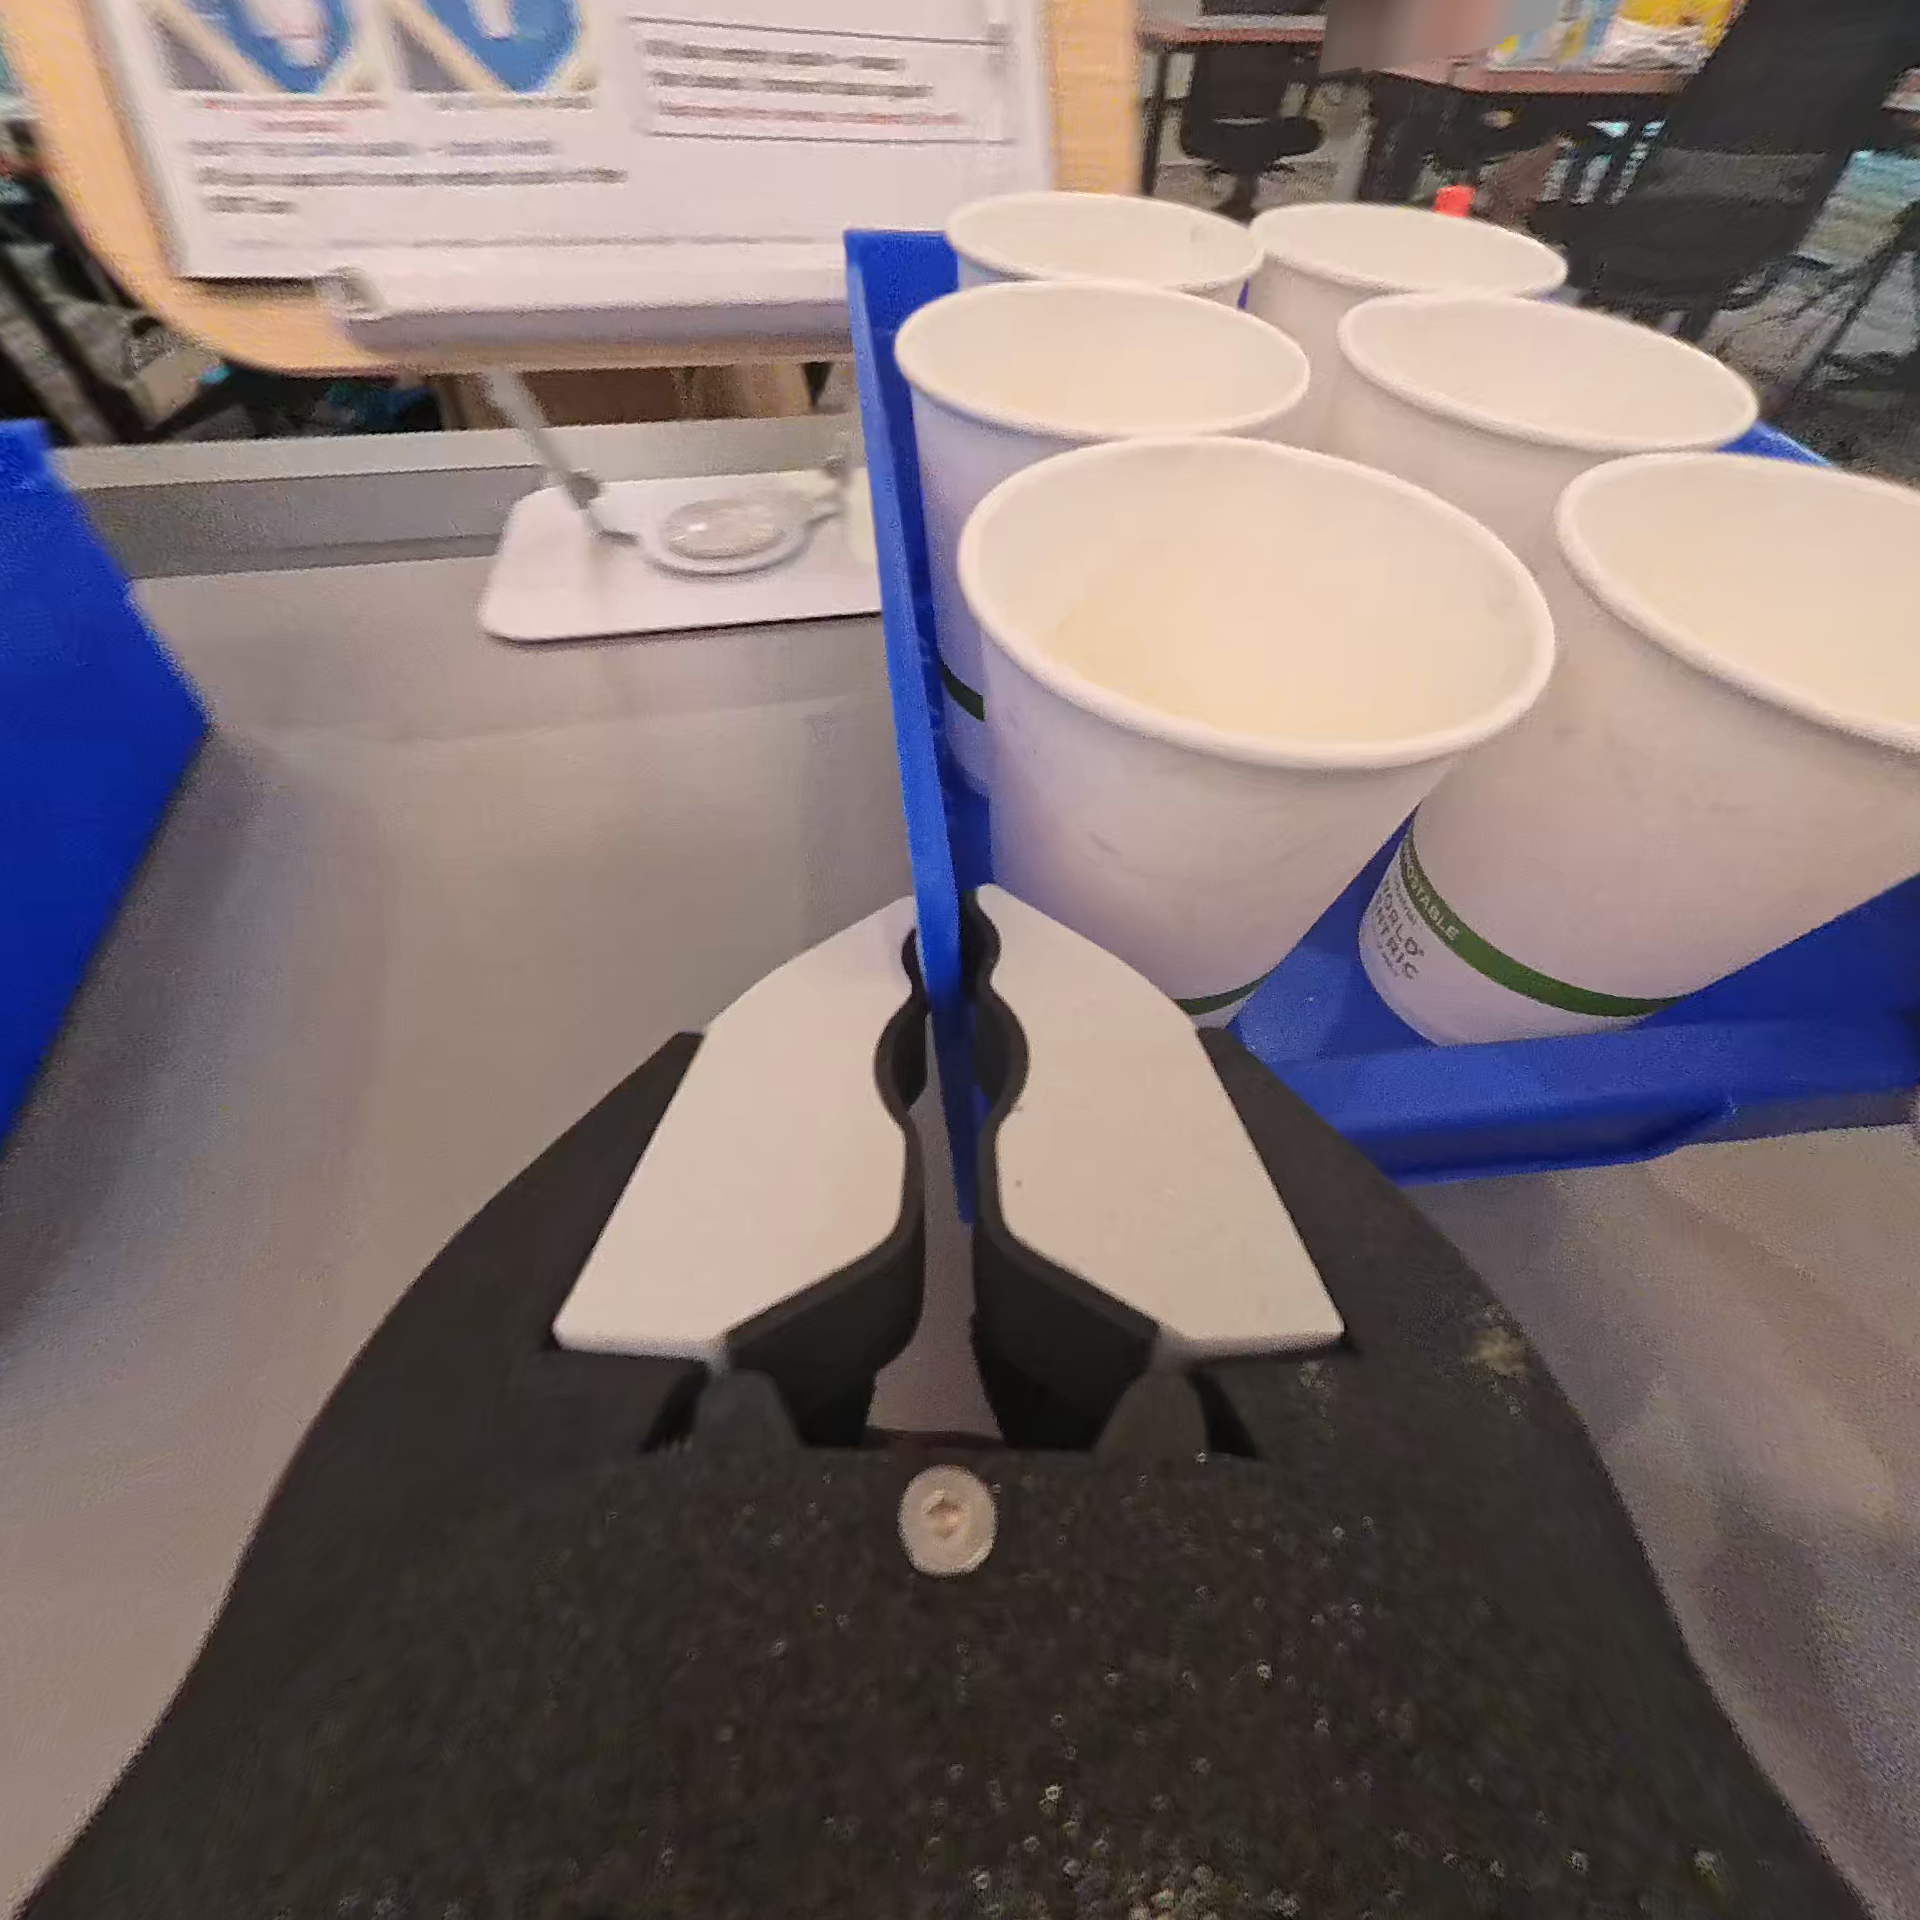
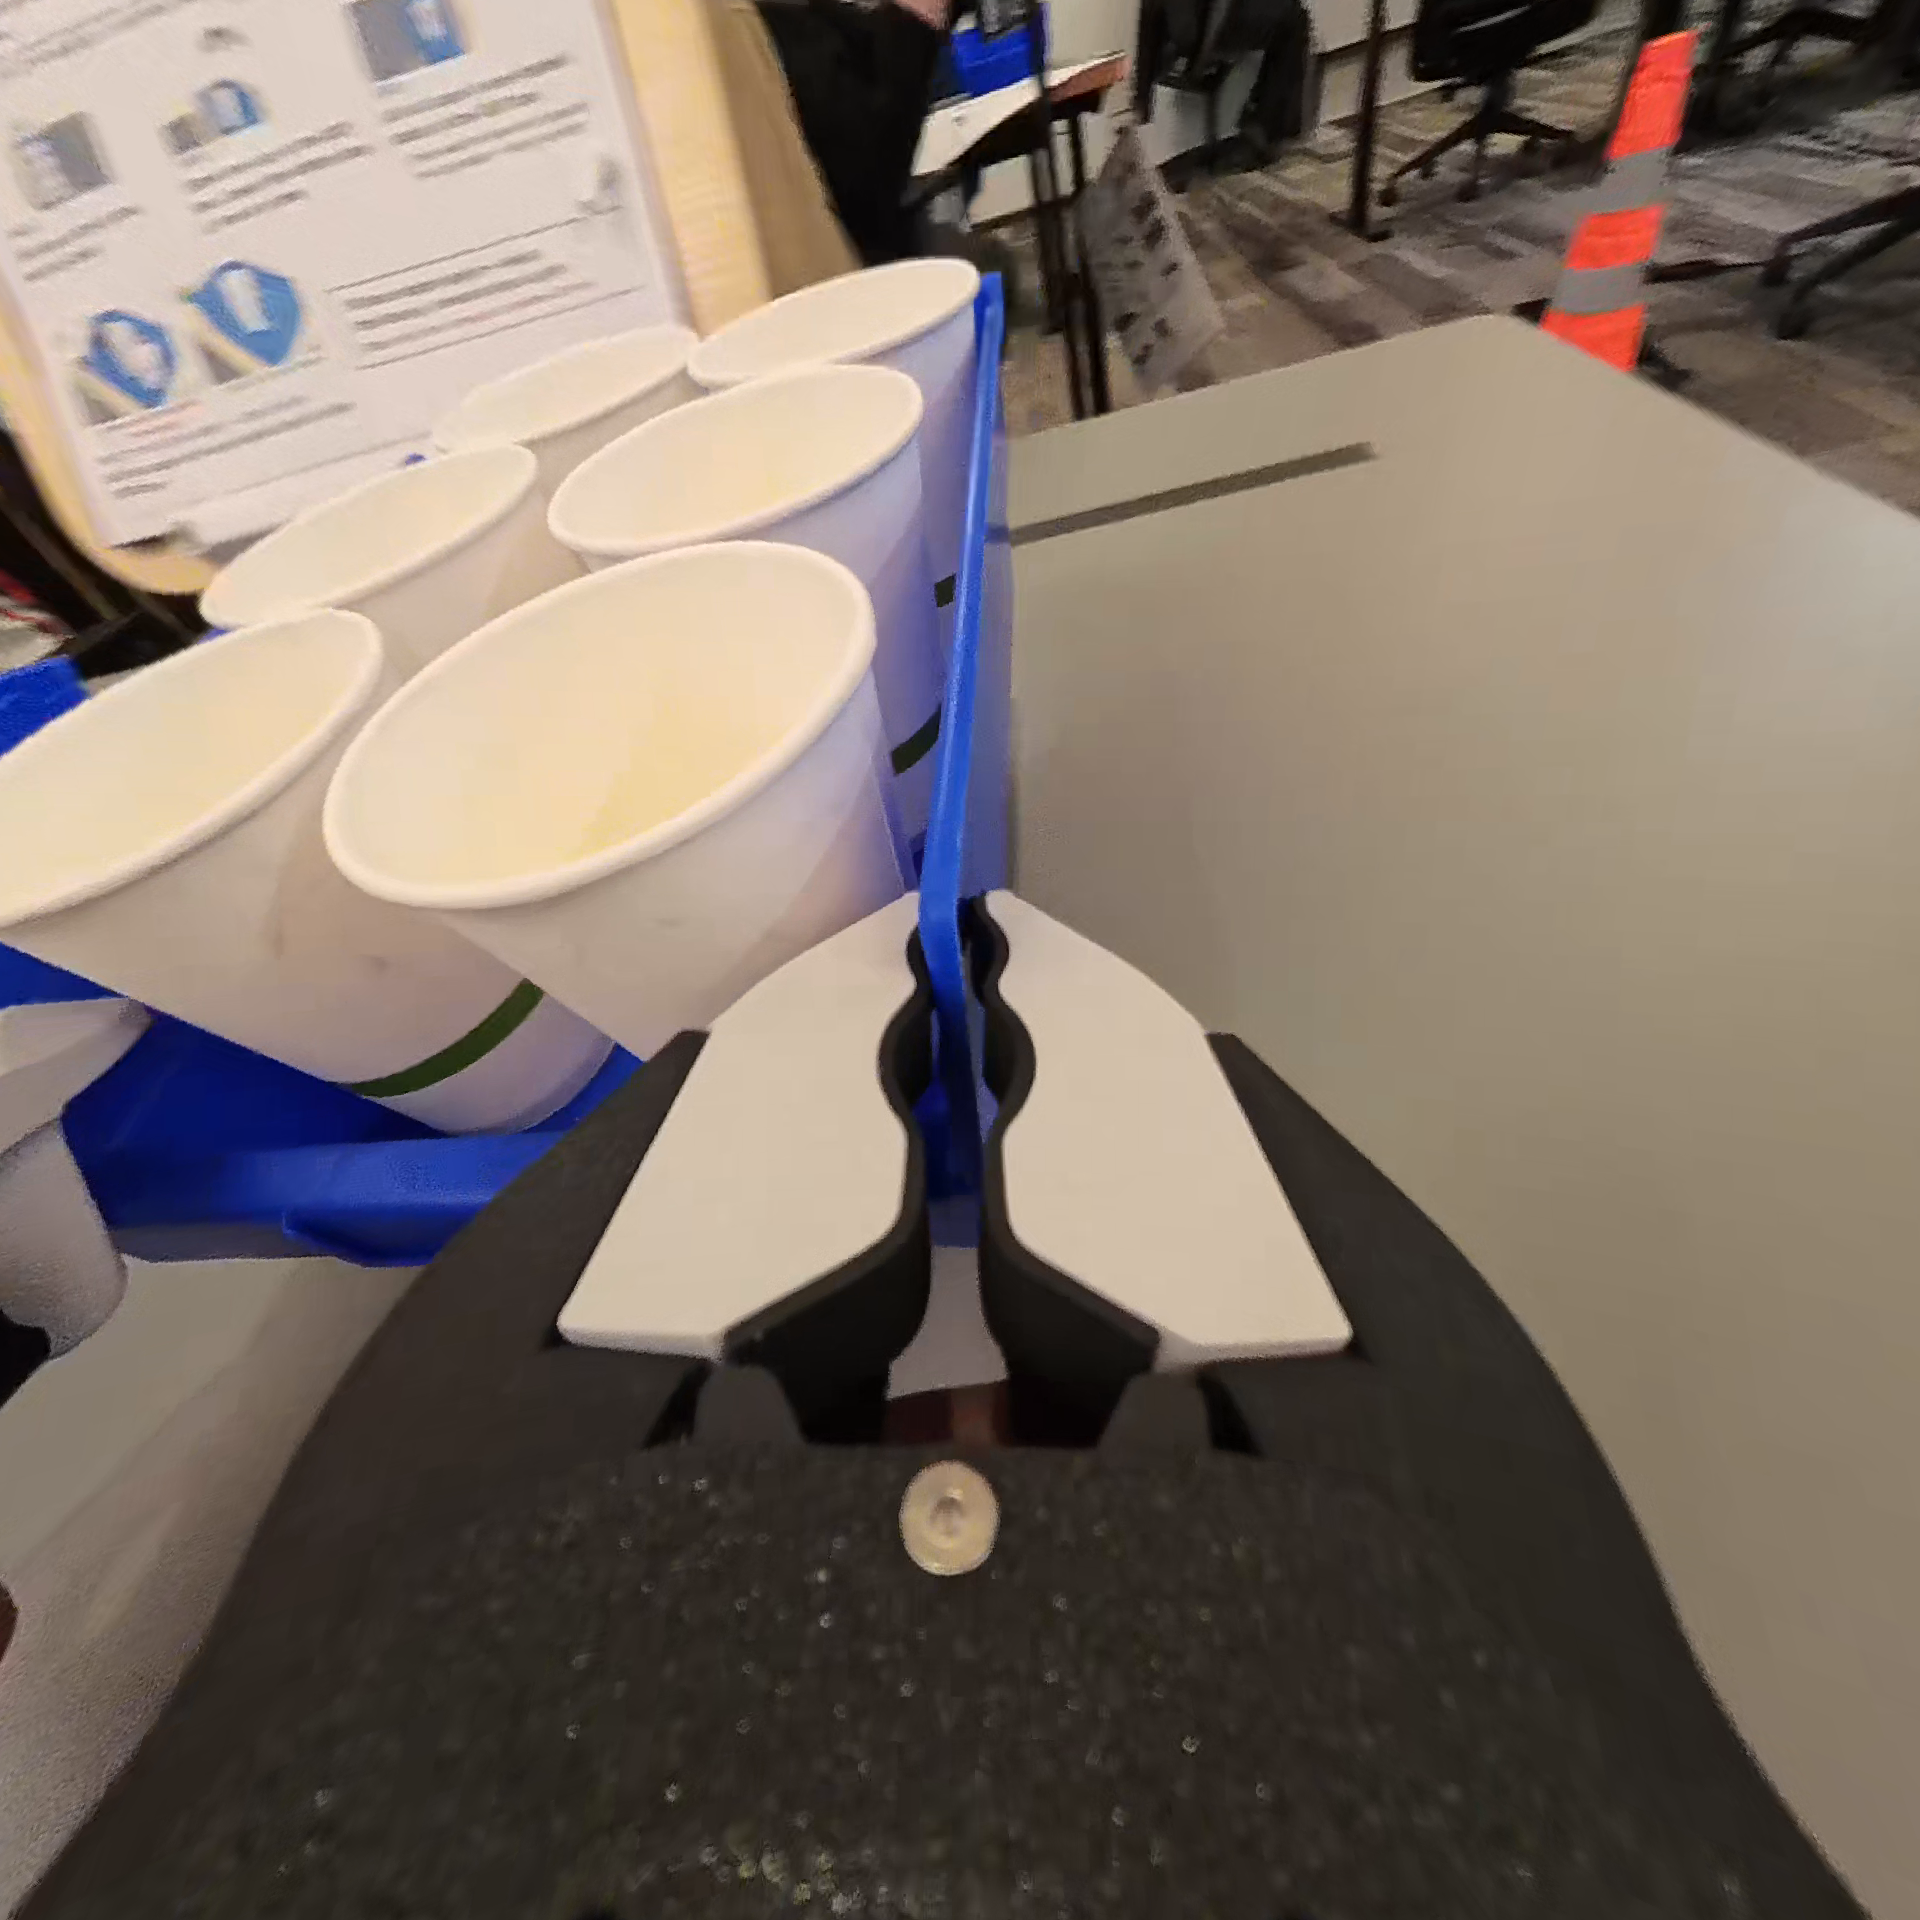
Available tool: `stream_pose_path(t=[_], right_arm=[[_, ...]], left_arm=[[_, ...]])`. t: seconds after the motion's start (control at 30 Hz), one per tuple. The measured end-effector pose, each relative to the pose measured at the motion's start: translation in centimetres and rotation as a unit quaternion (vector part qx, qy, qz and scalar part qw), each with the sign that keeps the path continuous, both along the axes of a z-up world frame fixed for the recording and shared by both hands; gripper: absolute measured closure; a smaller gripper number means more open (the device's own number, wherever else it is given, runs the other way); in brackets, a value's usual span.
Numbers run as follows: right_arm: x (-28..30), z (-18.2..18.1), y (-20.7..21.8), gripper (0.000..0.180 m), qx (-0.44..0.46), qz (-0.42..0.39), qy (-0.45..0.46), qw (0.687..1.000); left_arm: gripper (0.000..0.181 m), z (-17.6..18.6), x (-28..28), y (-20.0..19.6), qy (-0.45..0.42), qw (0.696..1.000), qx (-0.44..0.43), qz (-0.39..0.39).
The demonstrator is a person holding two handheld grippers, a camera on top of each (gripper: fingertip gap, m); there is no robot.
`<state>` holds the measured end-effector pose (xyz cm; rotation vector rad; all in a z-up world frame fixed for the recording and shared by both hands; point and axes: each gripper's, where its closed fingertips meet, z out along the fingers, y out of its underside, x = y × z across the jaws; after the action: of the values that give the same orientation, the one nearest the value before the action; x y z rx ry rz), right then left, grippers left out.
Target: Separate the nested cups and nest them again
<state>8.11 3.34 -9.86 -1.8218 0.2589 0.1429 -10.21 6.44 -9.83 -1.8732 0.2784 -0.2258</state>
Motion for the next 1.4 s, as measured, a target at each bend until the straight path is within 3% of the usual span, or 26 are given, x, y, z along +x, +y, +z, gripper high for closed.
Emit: stream_pose_path(t=[0.23,0.4,0.73,0.77,0.83,0.87,0.97,1.03,1.1,1.2,1.33,1.4], right_arm=[[-10.3,-0.1,3.1,0.175,-0.016,0.087,0.000,0.996],[-14.0,-0.5,3.3,0.176,-0.012,0.111,-0.012,0.994],[-14.9,-3.1,1.6,0.174,-0.034,0.146,-0.028,0.988],[-14.9,-3.3,1.4,0.169,-0.041,0.160,-0.020,0.986],[-14.6,-3.6,0.6,0.127,-0.058,0.190,0.014,0.980],[-14.3,-3.4,-0.2,0.122,-0.056,0.205,0.027,0.977],[-12.3,-2.4,-3.0,0.129,-0.030,0.227,0.014,0.973],[-11.1,-2.5,-4.6,0.139,-0.028,0.239,-0.013,0.971],[-10.2,-3.1,-5.5,0.143,-0.040,0.239,-0.032,0.970],[-10.8,-3.6,-6.0,0.147,-0.048,0.263,-0.020,0.963],[-14.7,-3.4,-6.5,0.147,-0.062,0.330,-0.006,0.942],[-16.7,-2.7,-6.9,0.147,-0.052,0.349,0.013,0.936]], left_arm=[[0.178,-0.7,-10.7,-0.1,-0.004,0.997,-0.022,0.074],[0.178,-1.2,-14.7,-0.8,-0.001,0.995,-0.018,0.102],[0.177,-3.3,-15.7,-2.6,0.015,0.994,-0.028,0.104],[0.170,-3.3,-15.5,-2.7,0.012,0.995,-0.029,0.090],[0.131,-3.7,-15.5,-3.8,0.018,0.997,-0.045,0.067],[0.130,-3.8,-16.0,-4.8,0.018,0.997,-0.052,0.060],[0.136,-3.2,-19.8,-8.7,-0.021,0.996,-0.051,0.077],[0.154,-2.6,-24.9,-9.8,-0.029,0.991,-0.043,0.124],[0.158,-1.8,-31.3,-8.7,-0.021,0.984,-0.035,0.176],[0.134,-2.1,-38.6,-4.7,-0.050,0.976,-0.073,0.196],[0.122,-2.7,-41.9,0.8,-0.088,0.978,-0.085,0.170],[0.125,-3.6,-43.1,2.5,-0.083,0.975,-0.101,0.182]])
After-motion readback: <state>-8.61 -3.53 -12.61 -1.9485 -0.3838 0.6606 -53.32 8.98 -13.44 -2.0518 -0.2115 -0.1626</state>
